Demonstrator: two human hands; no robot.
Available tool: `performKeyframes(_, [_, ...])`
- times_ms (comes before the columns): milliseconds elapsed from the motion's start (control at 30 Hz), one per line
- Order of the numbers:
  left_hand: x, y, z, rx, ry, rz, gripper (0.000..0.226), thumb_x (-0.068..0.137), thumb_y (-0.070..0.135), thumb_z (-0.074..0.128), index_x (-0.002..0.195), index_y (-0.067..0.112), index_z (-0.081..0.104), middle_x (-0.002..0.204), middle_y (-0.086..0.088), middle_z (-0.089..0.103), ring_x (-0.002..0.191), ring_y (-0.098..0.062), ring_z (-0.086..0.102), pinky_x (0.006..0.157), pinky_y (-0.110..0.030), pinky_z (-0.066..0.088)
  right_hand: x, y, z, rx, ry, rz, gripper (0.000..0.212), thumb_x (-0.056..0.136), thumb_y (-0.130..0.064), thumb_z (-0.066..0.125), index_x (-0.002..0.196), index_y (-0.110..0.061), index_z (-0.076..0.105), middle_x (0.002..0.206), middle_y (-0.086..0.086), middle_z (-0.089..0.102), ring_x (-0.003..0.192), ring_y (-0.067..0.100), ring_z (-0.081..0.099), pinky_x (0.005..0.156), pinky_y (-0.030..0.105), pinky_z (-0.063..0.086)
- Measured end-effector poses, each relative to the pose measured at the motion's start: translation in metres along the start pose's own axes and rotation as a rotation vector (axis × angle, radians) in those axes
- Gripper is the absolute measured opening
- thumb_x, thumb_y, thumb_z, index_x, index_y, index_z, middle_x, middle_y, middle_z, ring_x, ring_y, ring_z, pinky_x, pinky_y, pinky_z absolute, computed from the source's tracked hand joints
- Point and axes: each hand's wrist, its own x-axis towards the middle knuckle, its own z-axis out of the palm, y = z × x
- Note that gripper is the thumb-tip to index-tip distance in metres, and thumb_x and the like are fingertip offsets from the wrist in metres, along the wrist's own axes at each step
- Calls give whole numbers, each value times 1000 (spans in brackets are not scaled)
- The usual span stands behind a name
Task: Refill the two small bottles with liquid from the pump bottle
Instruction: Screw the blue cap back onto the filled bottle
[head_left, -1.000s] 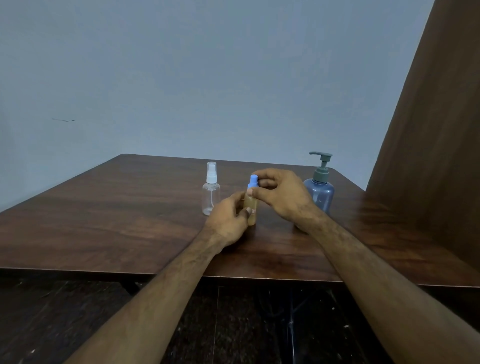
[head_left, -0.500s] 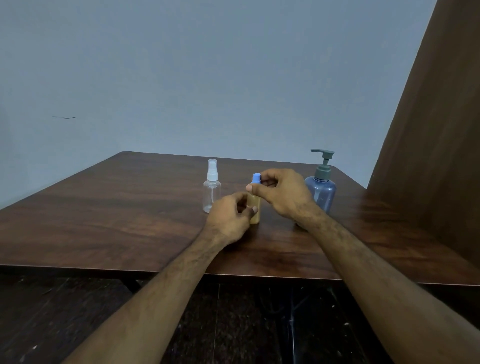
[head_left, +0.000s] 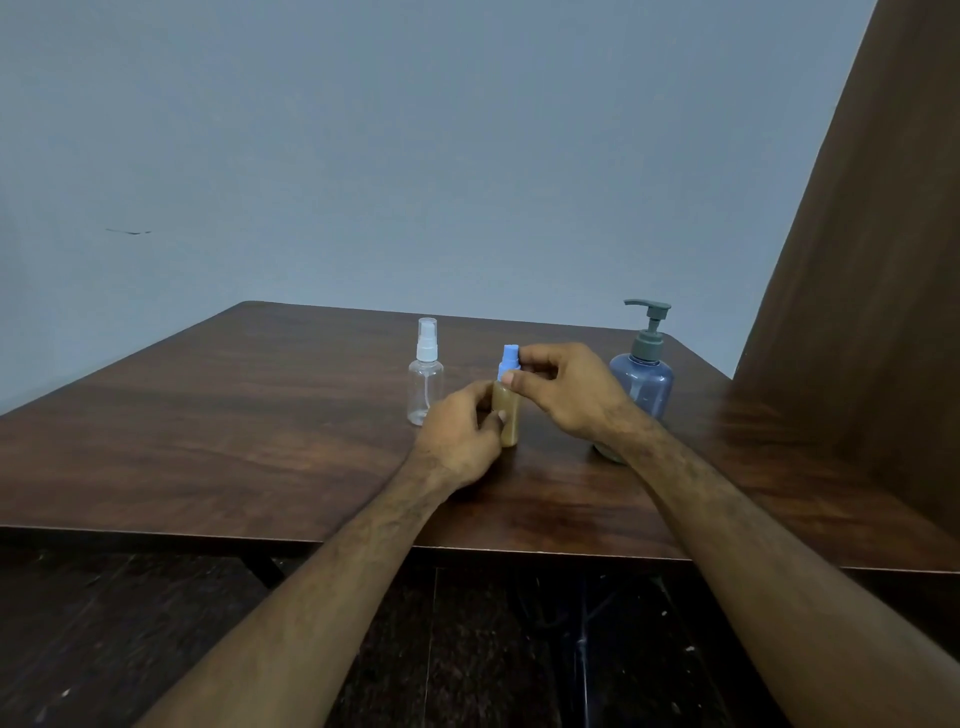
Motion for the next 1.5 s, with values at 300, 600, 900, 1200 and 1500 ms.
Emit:
performKeyframes(300, [0,0,-1,46,-5,8,22,98,19,60,118,21,66,101,4,77,98,-14,71,88,-30,56,1,5,11,-106,123,-21,19,94,-42,82,95,-29,68,83,-15,67,83,11,64,87,35,59])
performKeyframes(600, [2,-4,2,-53,-17,-27,43,98,17,62,139,20,50,114,8,69,110,-12,66,100,-35,53,2,1,4,-75,-2,-47,24,99,-33,77,110,-11,78,91,4,73,82,14,59,84,36,53])
performKeyframes(900, [3,-3,3,11,18,1,40,96,19,65,135,14,55,124,1,70,115,-14,66,99,-29,52,1,2,9,-136,63,-72,36,97,-38,79,75,-14,63,71,-7,54,66,11,47,66,31,42])
performKeyframes(1200, [-1,-1,-1,-124,51,-38,32,90,20,76,120,13,65,105,4,73,76,16,63,62,0,45,-6,6,8,-69,11,-14,17,96,-34,81,105,-22,73,91,-11,76,81,2,68,74,20,50])
performKeyframes(1500, [-13,1,-24,112,127,-31,41,77,28,87,115,22,72,104,7,77,91,-4,72,93,-30,57,1,13,19,-118,77,79,20,92,-34,84,107,-24,78,93,-11,75,97,16,71,86,34,55])
